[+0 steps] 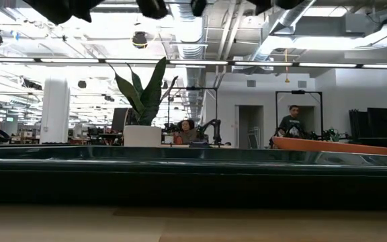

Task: Pick and place plate/cup/fork/spoon on tray
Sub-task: Put the pink fork on the left side of the black tray

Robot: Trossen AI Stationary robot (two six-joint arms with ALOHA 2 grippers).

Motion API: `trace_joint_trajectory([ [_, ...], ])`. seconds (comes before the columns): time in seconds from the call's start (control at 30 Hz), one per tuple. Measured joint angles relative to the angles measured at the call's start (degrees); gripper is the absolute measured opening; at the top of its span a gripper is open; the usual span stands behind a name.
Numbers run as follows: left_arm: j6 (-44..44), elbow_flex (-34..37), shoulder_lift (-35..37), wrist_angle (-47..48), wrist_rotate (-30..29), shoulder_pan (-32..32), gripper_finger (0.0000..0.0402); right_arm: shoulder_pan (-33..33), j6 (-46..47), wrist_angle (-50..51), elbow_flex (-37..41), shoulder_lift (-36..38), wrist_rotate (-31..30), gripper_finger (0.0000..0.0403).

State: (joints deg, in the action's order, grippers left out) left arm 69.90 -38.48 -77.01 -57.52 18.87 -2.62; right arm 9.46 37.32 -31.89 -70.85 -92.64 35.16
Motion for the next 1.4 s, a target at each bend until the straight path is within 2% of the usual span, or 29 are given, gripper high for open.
trace_joint_trajectory([
  [0.13, -0.43, 0.0, 0.22, 6.82, -0.81, 0.09, 0.0086, 0.95, -4.28, 13.22, 0.0, 2.75, -0.96, 0.0002],
  [0.43, -3.08, -0.02, 0.33, 19.04, -3.14, 1.43, 0.0111, 0.98, -8.61, 28.3, 0.11, 6.64, -6.4, 0.0001],
  [0.6, -3.15, -0.02, 0.33, 21.16, -4.44, 3.54, 0.0112, -0.37, -10.68, 35.49, 0.09, 6.77, -6.95, 0.0001],
  [0.87, -3.78, -0.02, 0.31, 20.66, -9.97, 4.9, 0.0112, -1.85, -12.53, 35.76, 0.09, 6.77, -10.88, 0.0001],
  [1.1, -4.84, -0.02, 0.28, 21.26, -11.62, 4.89, 0.011, -2.53, -12.44, 36.08, 0.13, 5.08, -12.41, 0.0001],
  [1.2, -4.91, -0.02, 0.28, 21.64, -12.24, 4.88, 0.0094, -3.0, -12.04, 36.15, 0.07, 4.12, -13.46, 0.0002],
  [1.4, -5.86, -0.02, 0.35, 21.89, -12.26, 4.77, 0.0033, -2.98, -10.53, 36.25, 0.15, 4.19, -14.08, 0.0002],
])
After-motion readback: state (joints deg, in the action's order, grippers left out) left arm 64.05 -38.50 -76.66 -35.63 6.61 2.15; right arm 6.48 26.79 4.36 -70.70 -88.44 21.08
